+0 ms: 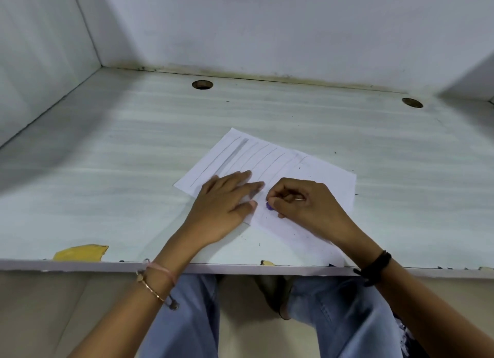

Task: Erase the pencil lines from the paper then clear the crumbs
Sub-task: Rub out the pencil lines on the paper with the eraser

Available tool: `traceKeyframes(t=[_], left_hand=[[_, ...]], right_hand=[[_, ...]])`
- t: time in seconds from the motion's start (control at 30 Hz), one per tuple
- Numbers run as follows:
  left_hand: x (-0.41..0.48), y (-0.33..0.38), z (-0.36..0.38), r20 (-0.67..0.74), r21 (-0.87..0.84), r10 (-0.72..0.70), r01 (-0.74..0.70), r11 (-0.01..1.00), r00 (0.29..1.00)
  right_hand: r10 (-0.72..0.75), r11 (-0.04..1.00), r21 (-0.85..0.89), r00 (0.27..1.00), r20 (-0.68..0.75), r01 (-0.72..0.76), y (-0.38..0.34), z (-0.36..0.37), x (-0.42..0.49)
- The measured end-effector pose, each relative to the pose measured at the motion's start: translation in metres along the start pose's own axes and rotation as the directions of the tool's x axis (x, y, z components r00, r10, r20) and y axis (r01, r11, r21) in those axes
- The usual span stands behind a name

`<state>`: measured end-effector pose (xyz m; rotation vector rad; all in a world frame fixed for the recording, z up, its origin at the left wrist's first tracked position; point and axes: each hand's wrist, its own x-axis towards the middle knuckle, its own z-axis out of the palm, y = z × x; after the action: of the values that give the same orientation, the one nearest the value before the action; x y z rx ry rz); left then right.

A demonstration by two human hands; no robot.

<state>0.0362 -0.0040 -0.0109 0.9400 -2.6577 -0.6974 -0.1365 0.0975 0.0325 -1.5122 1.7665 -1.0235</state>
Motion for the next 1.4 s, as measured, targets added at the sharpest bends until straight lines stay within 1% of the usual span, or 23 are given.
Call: traceKeyframes(t=[0.13,0.23,0.3,0.37,0.47,0.5,0.6,0.63,0.67,0.73,0.77,0.8,0.87,0.9,0.93,1.03,1.07,1.17,1.2,1.3,1.33,1.37,1.4], left_hand=[[-0.005,0.002,0.002,0.086,0.157,-0.009,-0.005,0.988,0.996],[-0.007,0.008,0.008,0.096,0.255,-0.035,0.009,0.967,0.995],[-0.006,0.011,0.01,0.097,0.265,-0.056,0.028,0.964,0.994],[-0.006,0.014,0.012,0.099,0.272,-0.075,0.045,0.961,0.992],[-0.005,0.018,0.014,0.081,0.296,-0.094,0.066,0.953,0.992],[-0.005,0.019,0.015,0.082,0.305,-0.097,0.068,0.95,0.992],[-0.004,0.017,0.017,0.079,0.346,-0.081,0.049,0.937,0.994],[-0.004,0.017,0.017,0.079,0.35,-0.079,0.047,0.936,0.994],[-0.003,0.017,0.016,0.079,0.342,-0.081,0.049,0.938,0.994],[-0.004,0.017,0.016,0.077,0.319,-0.084,0.056,0.946,0.993],[-0.004,0.017,0.016,0.073,0.314,-0.081,0.054,0.948,0.994],[-0.004,0.017,0.017,0.068,0.317,-0.073,0.047,0.947,0.995],[-0.003,0.015,0.018,0.062,0.339,-0.053,0.029,0.94,0.997],[-0.003,0.014,0.019,0.06,0.348,-0.048,0.025,0.937,0.997],[-0.003,0.014,0.019,0.059,0.345,-0.05,0.027,0.938,0.997],[-0.004,0.015,0.019,0.056,0.308,-0.066,0.045,0.95,0.996],[-0.004,0.016,0.019,0.056,0.302,-0.063,0.044,0.952,0.996],[-0.004,0.015,0.018,0.061,0.323,-0.048,0.026,0.946,0.997],[-0.004,0.015,0.018,0.059,0.324,-0.049,0.027,0.946,0.997],[-0.004,0.016,0.017,0.061,0.294,-0.06,0.04,0.955,0.996],[-0.005,0.017,0.018,0.062,0.289,-0.061,0.04,0.956,0.996],[-0.005,0.017,0.018,0.061,0.292,-0.056,0.036,0.956,0.997],[-0.004,0.016,0.018,0.058,0.3,-0.05,0.031,0.954,0.997]], right_hand=[[-0.023,0.998,-0.05,1.0,0.005,0.024,-0.001,-0.003,-0.002],[-0.021,0.997,-0.076,0.999,0.026,0.023,-0.003,-0.004,-0.002],[-0.03,0.989,-0.144,0.998,0.056,0.037,-0.005,-0.006,0.0],[-0.018,0.979,-0.203,0.999,0.048,0.028,-0.006,-0.01,0.004],[-0.01,0.979,-0.202,1.0,0.005,0.011,-0.009,-0.008,0.006],[-0.011,0.981,-0.196,1.0,0.023,0.015,-0.011,-0.005,0.004],[-0.008,0.974,-0.221,0.985,0.172,0.047,-0.021,0.001,0.0],[-0.015,0.966,-0.252,0.982,0.191,0.063,-0.023,-0.001,0.003],[-0.029,0.954,-0.288,0.984,0.173,0.079,-0.022,-0.004,0.008],[-0.056,0.932,-0.354,0.994,0.091,0.085,-0.021,-0.01,0.018],[-0.057,0.925,-0.37,0.995,0.078,0.082,-0.023,-0.011,0.019],[-0.053,0.922,-0.377,0.993,0.104,0.089,-0.025,-0.009,0.018],[-0.016,0.923,-0.369,0.968,0.249,0.11,-0.031,-0.003,0.012],[0.002,0.926,-0.362,0.955,0.295,0.11,-0.034,0.0,0.01],[0.009,0.928,-0.36,0.958,0.288,0.1,-0.033,-0.002,0.013],[-0.013,0.93,-0.364,0.992,0.126,0.058,-0.027,-0.01,0.024],[-0.01,0.925,-0.374,0.991,0.131,0.059,-0.029,-0.01,0.024],[0.016,0.921,-0.373,0.946,0.325,0.113,-0.037,0.002,0.012],[0.028,0.925,-0.366,0.94,0.341,0.106,-0.038,0.002,0.012],[0.024,0.936,-0.35,0.981,0.193,0.045,-0.03,-0.01,0.027],[0.022,0.937,-0.349,0.986,0.165,0.037,-0.03,-0.011,0.028],[0.017,0.934,-0.353,0.984,0.176,0.047,-0.032,-0.01,0.026],[0.014,0.93,-0.362,0.975,0.223,0.069,-0.033,-0.006,0.022]])
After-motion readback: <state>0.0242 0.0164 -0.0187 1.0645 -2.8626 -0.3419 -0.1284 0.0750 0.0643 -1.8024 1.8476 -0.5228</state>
